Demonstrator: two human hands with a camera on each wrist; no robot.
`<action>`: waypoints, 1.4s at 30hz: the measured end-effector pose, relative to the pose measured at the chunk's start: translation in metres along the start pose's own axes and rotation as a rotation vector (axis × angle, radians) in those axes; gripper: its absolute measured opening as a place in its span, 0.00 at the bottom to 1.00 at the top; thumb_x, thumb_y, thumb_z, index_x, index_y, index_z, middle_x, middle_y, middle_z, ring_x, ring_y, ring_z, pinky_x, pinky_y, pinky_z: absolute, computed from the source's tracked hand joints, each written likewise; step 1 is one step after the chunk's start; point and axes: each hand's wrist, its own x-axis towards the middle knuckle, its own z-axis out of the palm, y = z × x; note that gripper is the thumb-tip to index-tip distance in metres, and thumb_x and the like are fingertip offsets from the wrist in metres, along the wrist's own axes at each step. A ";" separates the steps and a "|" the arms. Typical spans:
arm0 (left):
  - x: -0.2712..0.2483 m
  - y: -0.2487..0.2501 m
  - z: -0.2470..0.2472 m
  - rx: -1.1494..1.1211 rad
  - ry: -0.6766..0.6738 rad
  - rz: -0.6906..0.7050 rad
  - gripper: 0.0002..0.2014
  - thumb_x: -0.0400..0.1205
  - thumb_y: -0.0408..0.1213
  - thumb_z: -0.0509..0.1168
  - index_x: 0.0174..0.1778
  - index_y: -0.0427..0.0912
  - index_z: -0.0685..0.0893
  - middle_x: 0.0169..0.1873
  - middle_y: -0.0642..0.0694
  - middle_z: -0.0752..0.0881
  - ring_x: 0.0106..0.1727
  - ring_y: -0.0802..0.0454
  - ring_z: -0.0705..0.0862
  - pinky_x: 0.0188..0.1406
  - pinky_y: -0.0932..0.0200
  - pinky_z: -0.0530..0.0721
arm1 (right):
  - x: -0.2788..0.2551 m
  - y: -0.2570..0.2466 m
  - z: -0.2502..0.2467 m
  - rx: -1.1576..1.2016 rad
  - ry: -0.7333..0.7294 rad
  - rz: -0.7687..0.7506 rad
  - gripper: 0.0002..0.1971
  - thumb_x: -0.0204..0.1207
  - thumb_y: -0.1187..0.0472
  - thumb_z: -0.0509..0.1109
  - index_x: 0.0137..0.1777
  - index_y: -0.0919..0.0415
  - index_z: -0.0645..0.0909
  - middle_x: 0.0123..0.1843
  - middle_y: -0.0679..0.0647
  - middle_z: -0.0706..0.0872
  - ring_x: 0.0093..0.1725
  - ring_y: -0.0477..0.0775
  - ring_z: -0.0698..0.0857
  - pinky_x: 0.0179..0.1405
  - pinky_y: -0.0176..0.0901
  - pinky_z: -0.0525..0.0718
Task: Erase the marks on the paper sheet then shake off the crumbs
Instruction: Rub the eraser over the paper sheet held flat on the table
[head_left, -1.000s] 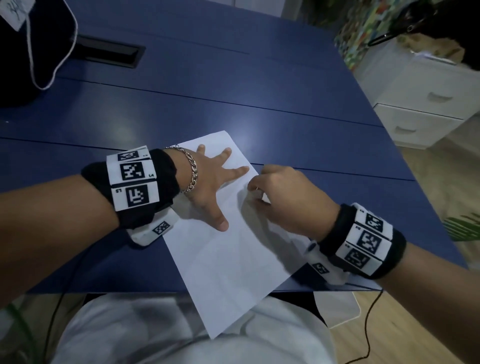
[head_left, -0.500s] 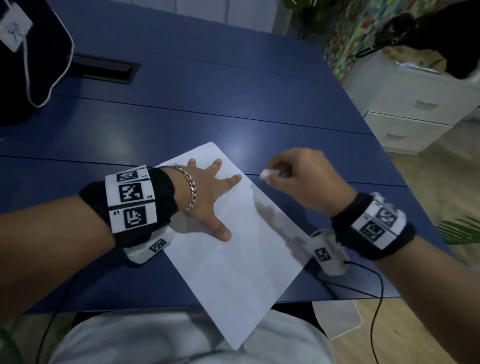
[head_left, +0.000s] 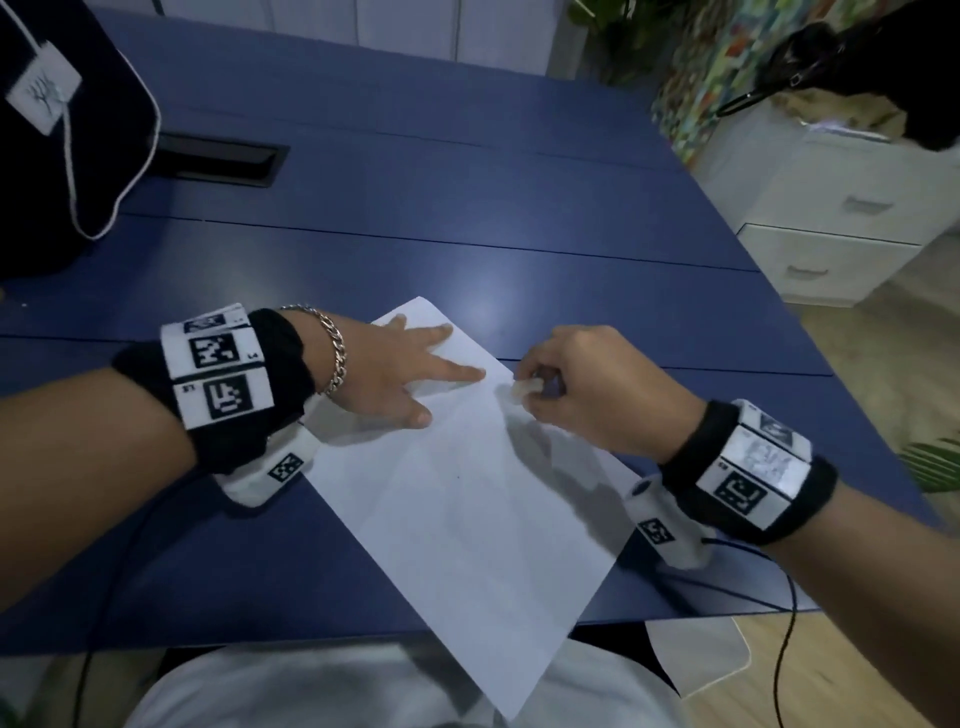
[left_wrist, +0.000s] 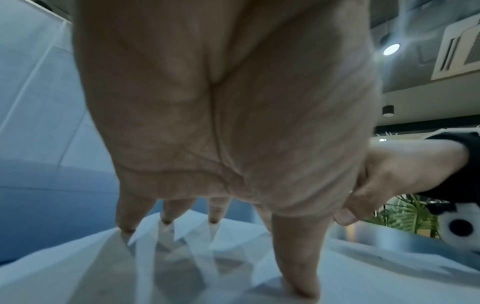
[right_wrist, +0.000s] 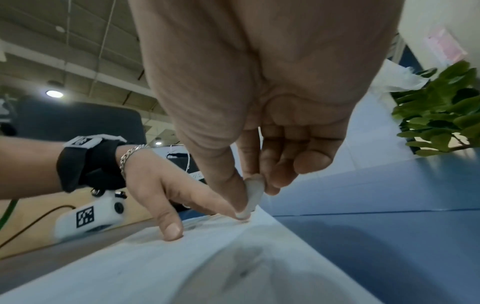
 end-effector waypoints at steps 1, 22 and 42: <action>0.002 0.002 -0.001 0.004 -0.007 -0.012 0.39 0.86 0.64 0.63 0.82 0.88 0.41 0.92 0.56 0.33 0.92 0.33 0.38 0.87 0.26 0.53 | 0.004 -0.003 0.003 -0.025 -0.009 -0.008 0.10 0.78 0.55 0.72 0.56 0.48 0.91 0.45 0.43 0.82 0.45 0.51 0.83 0.48 0.49 0.86; 0.005 0.025 -0.022 0.122 -0.158 -0.123 0.58 0.72 0.69 0.77 0.76 0.92 0.32 0.89 0.50 0.24 0.90 0.25 0.53 0.86 0.32 0.64 | -0.005 -0.029 0.003 -0.247 -0.164 -0.165 0.09 0.81 0.51 0.67 0.54 0.51 0.87 0.50 0.47 0.82 0.48 0.57 0.85 0.41 0.53 0.85; 0.002 0.030 -0.025 0.120 -0.139 -0.123 0.58 0.74 0.66 0.77 0.80 0.88 0.33 0.89 0.52 0.25 0.91 0.30 0.53 0.81 0.37 0.68 | 0.002 -0.038 0.005 -0.268 -0.148 -0.163 0.08 0.77 0.53 0.69 0.50 0.53 0.88 0.47 0.48 0.83 0.47 0.57 0.85 0.39 0.50 0.81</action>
